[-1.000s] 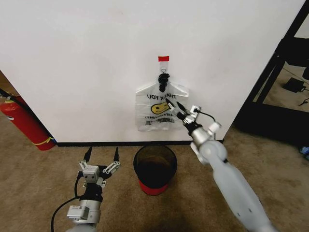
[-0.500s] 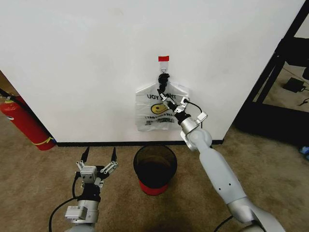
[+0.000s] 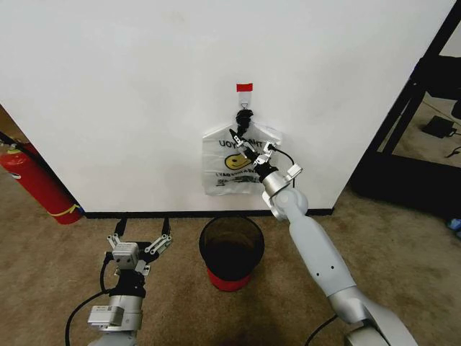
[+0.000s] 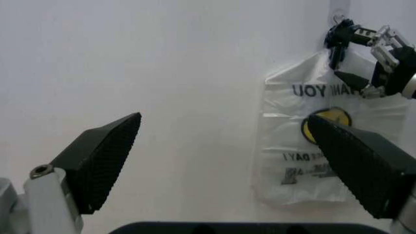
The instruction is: Pick up the garbage bag from the wall and place it over the trash bin.
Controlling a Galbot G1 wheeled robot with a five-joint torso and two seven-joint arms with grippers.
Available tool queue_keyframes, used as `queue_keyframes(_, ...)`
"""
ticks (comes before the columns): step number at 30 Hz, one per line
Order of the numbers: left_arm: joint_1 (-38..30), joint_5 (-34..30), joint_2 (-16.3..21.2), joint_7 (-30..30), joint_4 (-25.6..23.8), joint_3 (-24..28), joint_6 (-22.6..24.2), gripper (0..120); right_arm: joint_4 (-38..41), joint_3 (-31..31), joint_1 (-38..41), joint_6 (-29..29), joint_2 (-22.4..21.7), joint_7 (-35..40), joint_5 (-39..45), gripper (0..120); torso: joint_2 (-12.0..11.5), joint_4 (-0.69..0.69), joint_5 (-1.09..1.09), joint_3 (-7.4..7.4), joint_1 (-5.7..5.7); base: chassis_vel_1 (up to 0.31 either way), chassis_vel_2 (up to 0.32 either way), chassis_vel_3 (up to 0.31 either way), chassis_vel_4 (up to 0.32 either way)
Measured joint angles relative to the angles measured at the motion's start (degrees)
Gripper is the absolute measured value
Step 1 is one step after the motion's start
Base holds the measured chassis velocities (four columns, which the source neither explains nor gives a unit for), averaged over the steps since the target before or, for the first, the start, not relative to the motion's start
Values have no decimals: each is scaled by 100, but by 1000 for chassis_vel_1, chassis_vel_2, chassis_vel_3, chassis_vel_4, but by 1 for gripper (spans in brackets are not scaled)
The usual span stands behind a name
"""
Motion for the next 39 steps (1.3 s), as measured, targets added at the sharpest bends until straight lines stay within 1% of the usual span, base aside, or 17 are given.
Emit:
queue_keyframes(9,2,0,10,1,0,-22,-6,100,116,16,-15,-4,6,1,62,100,0,0,0,0,0,0,0,0,0)
queue_keyframes(19,-14,7,-9,2,52,2,-17,100,264,16,-152,-26,-103,-7,94,100,0,0,1,0,0,0,0,0,0)
queue_keyframes(26,-15,9,-13,4,79,15,-26,100,25,112,-127,7,-156,-8,51,100,0,-1,2,0,0,0,0,0,0)
queue_keyframes(35,-39,6,-15,5,105,16,-27,100,-96,32,108,-7,-29,-24,52,100,0,1,1,0,0,0,0,0,0)
queue_keyframes(37,-41,2,-20,5,105,14,-27,100,-99,8,128,-12,-12,-27,52,98,0,0,1,0,0,0,0,0,0)
queue_keyframes(39,-41,1,-25,4,107,12,-27,100,-106,-6,137,-14,-4,-31,50,91,0,0,1,0,0,0,0,0,0)
